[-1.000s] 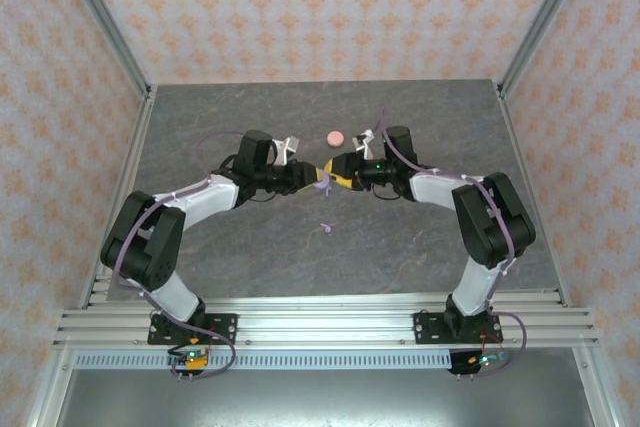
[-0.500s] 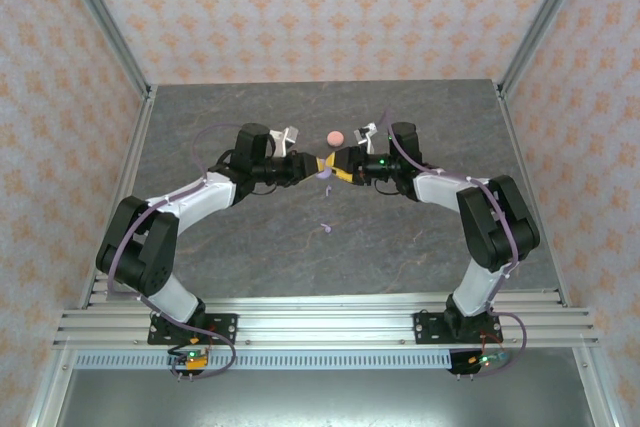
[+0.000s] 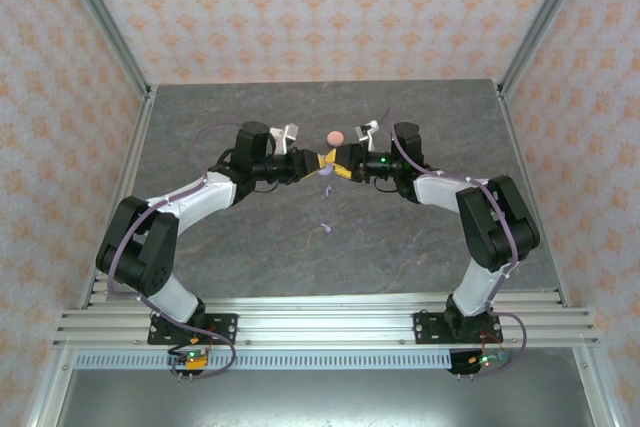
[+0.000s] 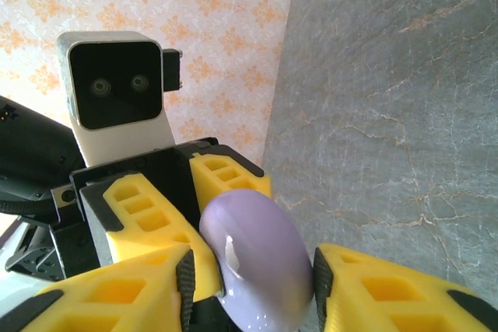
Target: Insert the wireless bluetooth earbuds into the charging case
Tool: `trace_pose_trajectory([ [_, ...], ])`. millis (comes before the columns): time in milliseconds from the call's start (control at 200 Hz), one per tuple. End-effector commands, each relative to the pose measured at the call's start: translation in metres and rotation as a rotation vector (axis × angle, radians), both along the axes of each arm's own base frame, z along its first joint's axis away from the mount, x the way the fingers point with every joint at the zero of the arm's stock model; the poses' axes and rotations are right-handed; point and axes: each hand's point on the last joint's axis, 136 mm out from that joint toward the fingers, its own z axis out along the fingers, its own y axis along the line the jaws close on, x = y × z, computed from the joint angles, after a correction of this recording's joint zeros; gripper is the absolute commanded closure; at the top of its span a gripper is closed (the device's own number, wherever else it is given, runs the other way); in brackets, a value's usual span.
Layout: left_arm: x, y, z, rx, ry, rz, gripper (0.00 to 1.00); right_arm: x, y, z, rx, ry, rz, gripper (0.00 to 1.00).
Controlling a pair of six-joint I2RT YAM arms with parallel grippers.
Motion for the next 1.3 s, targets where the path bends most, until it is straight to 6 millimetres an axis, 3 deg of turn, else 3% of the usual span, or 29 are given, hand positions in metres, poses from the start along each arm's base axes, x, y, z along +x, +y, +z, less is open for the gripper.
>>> trace_pose_trajectory([
  [0,0.000,-0.009,0.027,-0.041,-0.064,-0.028,0.72,-0.001,0.001,0.014,0.045,-0.054,0.017,0.56],
  [581,0.006,-0.020,0.026,-0.061,-0.060,-0.029,0.72,-0.006,0.001,0.025,0.066,-0.075,0.025,0.60],
  [981,0.006,-0.020,0.020,-0.047,-0.048,-0.021,0.72,-0.005,-0.001,0.036,0.065,-0.091,0.008,0.70],
  [1291,0.003,-0.019,0.017,-0.036,-0.040,-0.024,0.61,0.000,-0.003,0.035,0.021,-0.091,-0.014,0.73],
])
